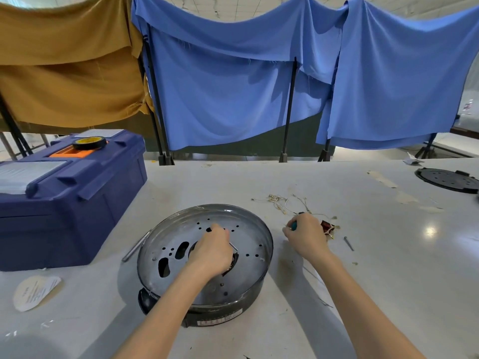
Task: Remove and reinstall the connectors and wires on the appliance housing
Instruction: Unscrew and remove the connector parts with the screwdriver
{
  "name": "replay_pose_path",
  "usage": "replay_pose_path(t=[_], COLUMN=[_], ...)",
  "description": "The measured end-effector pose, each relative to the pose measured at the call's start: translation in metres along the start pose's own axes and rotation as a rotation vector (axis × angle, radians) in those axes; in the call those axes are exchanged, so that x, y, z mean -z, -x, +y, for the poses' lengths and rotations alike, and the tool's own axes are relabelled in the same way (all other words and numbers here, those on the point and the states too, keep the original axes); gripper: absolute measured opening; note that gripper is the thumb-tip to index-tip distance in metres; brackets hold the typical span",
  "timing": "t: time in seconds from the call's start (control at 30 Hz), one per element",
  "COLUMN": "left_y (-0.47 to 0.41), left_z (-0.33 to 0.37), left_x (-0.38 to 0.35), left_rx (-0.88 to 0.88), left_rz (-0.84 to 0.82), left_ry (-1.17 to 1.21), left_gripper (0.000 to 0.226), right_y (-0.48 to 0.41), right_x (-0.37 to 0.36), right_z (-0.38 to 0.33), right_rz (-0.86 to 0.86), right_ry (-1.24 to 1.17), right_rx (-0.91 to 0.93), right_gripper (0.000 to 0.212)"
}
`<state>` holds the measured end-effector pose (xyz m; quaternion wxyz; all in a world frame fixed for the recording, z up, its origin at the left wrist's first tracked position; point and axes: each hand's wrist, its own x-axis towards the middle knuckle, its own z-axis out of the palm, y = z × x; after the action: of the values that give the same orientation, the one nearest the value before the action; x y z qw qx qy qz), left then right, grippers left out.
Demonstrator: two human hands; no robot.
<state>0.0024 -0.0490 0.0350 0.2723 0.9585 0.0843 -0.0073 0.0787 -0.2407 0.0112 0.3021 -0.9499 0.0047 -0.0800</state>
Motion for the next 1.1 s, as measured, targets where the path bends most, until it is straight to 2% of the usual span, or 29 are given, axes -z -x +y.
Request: replay_pose_path(t=[0.13,0.23,0.33,0.47,0.57,0.67,1.1], left_y=[0.0,0.002,0.003,-0.002,-0.007,-0.011,-0.012], left_z=[-0.003,0.0,0.009,0.017,0.017,0.019,0.018], left_x=[0.0,0.003,0.006,0.009,0.008,0.005,0.002], left_rx=[-0.011,-0.039,-0.112,-0.196,-0.237,-0.281,-0.427], left_rz=[-0.017,-0.005,0.112,0.227,0.142,0.053,0.1], left_ry=[-0.003,-0.06,-0.119,-0.081,0.168,0.248,0.021], left_gripper=[0.026,0.025,0.027,0.022,0.014,0.009,0.016], right_y=[-0.001,0.001,0.007,0.009,0.005,0.005,0.006], right_x=[0.002,0.006,0.011,0.01,0.007,0.005,0.002], right_z=[0.002,0.0,-0.009,-0.021,-0.022,-0.022,-0.019], right_rz=[-0.013,-0.035,-0.17,-0.306,-0.32,-0.331,-0.378], right_ry=[-0.084,-0.244,-0.427,-0.519,-0.526,-0.563,-0.653], right_rx=[-0.012,0.036,0.068,0.116,0.125,0.133,0.157], right_gripper=[0.032,0.025,0.028,0.018,0.018,0.017,0.021])
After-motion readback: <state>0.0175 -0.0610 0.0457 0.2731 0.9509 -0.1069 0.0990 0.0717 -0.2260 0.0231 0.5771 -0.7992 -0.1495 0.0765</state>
